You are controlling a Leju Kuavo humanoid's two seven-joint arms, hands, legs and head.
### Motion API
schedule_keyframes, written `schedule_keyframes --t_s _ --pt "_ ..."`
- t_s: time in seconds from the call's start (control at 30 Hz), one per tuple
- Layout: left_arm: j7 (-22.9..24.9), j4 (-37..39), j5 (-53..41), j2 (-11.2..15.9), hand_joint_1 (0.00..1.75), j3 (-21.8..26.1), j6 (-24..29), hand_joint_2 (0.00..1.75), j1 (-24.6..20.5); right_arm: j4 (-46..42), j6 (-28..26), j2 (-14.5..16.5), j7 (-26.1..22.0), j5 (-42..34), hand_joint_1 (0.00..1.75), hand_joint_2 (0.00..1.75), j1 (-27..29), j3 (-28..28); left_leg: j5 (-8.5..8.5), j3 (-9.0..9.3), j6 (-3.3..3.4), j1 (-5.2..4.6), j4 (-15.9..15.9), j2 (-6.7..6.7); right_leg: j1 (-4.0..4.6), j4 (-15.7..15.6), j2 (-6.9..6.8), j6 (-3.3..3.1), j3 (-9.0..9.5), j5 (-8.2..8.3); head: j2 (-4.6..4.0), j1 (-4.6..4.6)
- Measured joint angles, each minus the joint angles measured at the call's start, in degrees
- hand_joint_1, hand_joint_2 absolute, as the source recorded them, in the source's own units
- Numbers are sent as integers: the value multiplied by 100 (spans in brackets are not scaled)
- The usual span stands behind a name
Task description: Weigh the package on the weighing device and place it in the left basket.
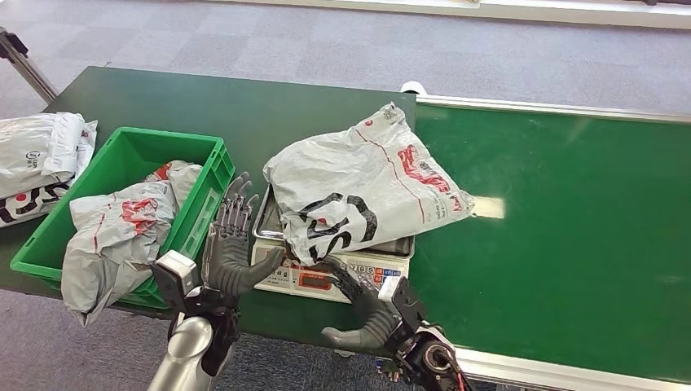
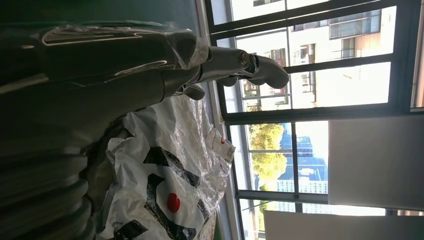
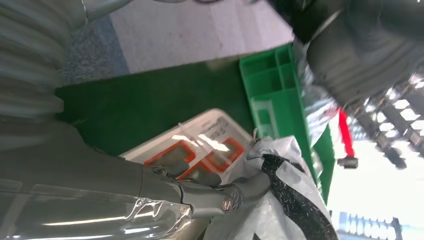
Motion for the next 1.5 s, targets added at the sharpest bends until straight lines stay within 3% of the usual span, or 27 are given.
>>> schedule_keyframes --t_s 0.2,0.33,0.57,0.8,1.07,1.33,1.5 --pt "79 125 96 4 0 -5 -7 175 -271 -548 808 -89 -7 -260 0 175 17 204 0 0 0 0 0 1 0 0 0 0 0 0 0 -1" --pt "80 151 107 7 0 -5 25 175 -286 -718 704 -130 110 -350 0 175 39 228 0 0 0 0 0 0 0 0 0 0 0 0 0 -1" --pt "80 127 105 53 0 3 173 175 -222 -1413 366 -379 749 -830 0 175 340 -46 0 -1 0 0 0 -2 -1 0 0 0 0 0 0 -1" --pt "76 35 105 93 0 42 197 175 -100 -1703 202 -638 610 -874 0 175 772 -475 -1 -2 0 -1 0 -1 -1 0 -1 0 0 0 0 -2" --pt "75 -8 102 98 0 55 201 175 -76 -1790 139 -727 559 -809 0 175 893 -606 0 -1 0 0 0 -1 -1 0 -1 0 1 0 0 -2" --pt "13 -282 35 94 0 160 304 175 270 -2416 -1131 -676 -381 114 0 175 1170 -1068 -2 -5 1 -2 0 -1 -3 0 -1 1 -5 -1 0 -2" --pt "-32 -396 -48 69 0 214 223 175 429 -3243 -2799 -381 -698 836 0 175 1428 -1644 -2 -7 1 -2 0 -3 -2 -1 -2 1 -7 -1 0 -2"
